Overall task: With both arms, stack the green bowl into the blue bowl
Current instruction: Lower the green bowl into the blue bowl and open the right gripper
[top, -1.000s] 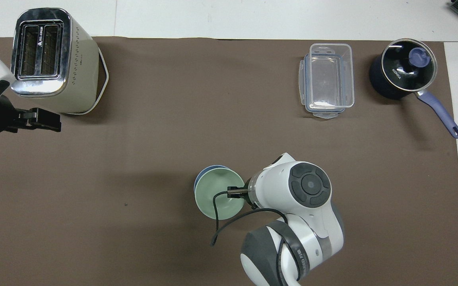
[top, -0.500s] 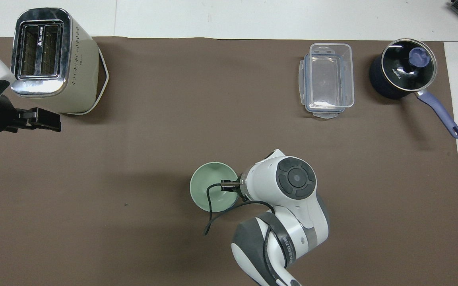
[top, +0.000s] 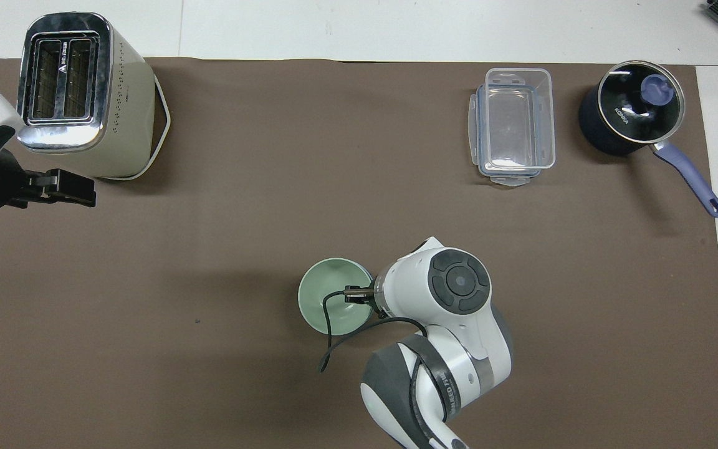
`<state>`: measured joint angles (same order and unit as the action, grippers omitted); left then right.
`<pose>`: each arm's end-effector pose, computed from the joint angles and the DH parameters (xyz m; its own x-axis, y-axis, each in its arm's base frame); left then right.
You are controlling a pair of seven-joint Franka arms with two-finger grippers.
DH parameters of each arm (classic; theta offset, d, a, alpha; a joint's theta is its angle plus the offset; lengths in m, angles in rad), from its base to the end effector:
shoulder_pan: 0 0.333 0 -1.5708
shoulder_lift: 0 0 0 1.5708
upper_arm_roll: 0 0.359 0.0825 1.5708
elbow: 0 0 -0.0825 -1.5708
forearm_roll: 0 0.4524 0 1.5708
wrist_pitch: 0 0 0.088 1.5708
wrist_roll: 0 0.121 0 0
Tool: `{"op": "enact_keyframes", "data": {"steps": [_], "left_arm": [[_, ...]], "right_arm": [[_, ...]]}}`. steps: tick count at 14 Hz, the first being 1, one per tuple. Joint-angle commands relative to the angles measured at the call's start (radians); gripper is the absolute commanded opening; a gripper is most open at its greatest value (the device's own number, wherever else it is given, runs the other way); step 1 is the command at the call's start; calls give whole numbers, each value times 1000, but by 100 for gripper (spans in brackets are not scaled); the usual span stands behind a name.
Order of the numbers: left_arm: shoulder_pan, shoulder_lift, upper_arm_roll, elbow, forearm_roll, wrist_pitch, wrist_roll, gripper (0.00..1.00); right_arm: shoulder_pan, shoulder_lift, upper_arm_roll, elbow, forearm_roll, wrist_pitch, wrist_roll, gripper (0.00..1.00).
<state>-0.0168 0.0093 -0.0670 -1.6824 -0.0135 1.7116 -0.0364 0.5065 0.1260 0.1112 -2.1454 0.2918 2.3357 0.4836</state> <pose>0.6329 -0.0544 0.5994 0.9988 -0.0455 0.0194 -0.0458 -0.9988 0.0147 0.5033 0.3661 0.3365 0.9958 -0.0548 -0.0732 -0.0700 -0.9718 -0.2252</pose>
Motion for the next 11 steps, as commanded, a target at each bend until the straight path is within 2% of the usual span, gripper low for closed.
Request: {"op": "enact_keyframes", "data": {"steps": [1,2,4,7,8,11], "left_arm": [[11,0,-7,10,18,-21,10,100],[11,0,-7,10,18,-21,10,100],[11,0,-7,10,18,-21,10,100],[11,0,-7,9,18,-21,10,100],[11,0,-7,10,18,-21,10,100],[11,0,-7,10,18,-21,10,100]], "right_arm": [[3,-3,-5,-8,6,13,10,22],[3,-3,-5,-7,4,13,13,31],[1,-3,-5,-5,4,11,15,65],[-8,-35,-10,5,4,-12,6,94],[-17,-57,-14,5,4,-28,1,100],[-121,-138,-15,9,-16,-117,-66,100]]}}
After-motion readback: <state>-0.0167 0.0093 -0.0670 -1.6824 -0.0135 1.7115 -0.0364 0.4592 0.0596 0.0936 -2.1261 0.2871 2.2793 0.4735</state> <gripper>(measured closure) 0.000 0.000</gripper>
